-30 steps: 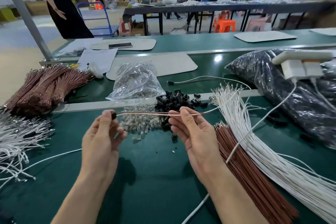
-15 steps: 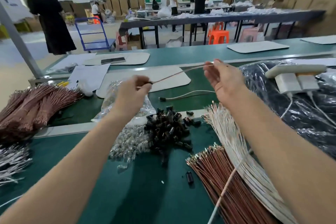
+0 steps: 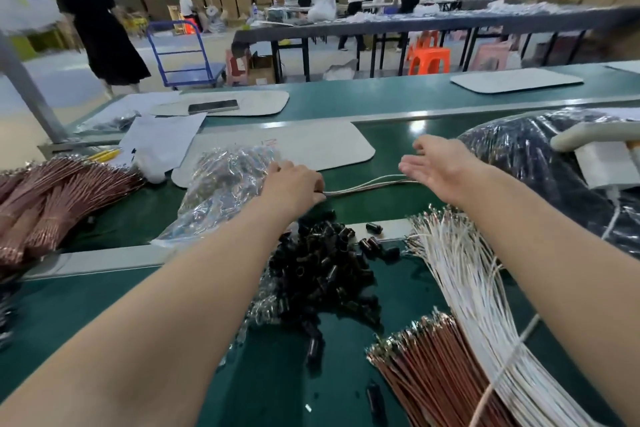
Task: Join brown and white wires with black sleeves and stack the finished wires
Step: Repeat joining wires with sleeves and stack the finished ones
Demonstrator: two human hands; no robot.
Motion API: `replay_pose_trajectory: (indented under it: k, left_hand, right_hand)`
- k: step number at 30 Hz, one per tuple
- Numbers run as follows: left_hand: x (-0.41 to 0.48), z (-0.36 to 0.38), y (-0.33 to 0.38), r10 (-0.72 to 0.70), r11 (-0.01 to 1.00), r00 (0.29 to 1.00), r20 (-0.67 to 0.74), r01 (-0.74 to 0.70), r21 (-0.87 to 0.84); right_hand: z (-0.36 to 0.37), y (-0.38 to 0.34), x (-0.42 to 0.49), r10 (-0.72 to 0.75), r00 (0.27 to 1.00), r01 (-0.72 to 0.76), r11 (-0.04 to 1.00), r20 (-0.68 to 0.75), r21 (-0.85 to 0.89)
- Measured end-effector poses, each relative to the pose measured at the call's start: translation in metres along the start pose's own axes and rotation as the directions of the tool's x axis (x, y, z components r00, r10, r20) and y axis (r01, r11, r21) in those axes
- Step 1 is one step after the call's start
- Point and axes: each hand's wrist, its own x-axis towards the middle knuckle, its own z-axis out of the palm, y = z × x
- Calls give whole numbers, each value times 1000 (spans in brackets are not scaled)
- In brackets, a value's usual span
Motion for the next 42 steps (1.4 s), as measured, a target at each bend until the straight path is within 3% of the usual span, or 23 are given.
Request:
replay_pose_trajectory:
  k: [3,5,8,13,18,21,24,26,34,42]
  left_hand:
    - [-14,-8,0,5,997,999,-51,-9,-80]
    - [-38,-19,2,-25,979,989,-149,-7,-206]
    - [-104,-30,1,-34,922,959,-280,-78,-379]
    - [-232,-6,8,-144,880,927,-346,-40,-473]
    - [-299,16,27,-157,866,904,-397,-68,-496]
    - [-303,17,43,5,883,912,-410,-196,-426]
    - [-295,20,63,232,879,908,-349,-349,-324]
    - [-289,24,73,289,868,913,-288,-377,-324]
    - [-281,31,78,312,887,920,-238,-372,-274]
    - [-279,27,79,307,894,863,-402,-406,-189]
  right_hand:
    - [9,-9,-30,-161,986,167,962,46,-215]
    - [9,-9,-53,-301,950,308,863,83,-401]
    - [6,2,-95,-420,895,430,725,151,-537]
    - [-3,65,-173,-441,883,451,699,162,-555]
    - [-1,119,-218,-515,847,447,555,132,-702]
    - [-4,135,-224,-542,837,458,617,75,-640]
    - [-8,142,-228,-545,838,467,706,12,-533]
    - [-9,143,-226,-531,847,462,762,-29,-454]
    - [-4,151,-218,-560,829,505,740,9,-443]
    - [-6,152,-213,-515,857,483,800,6,-357]
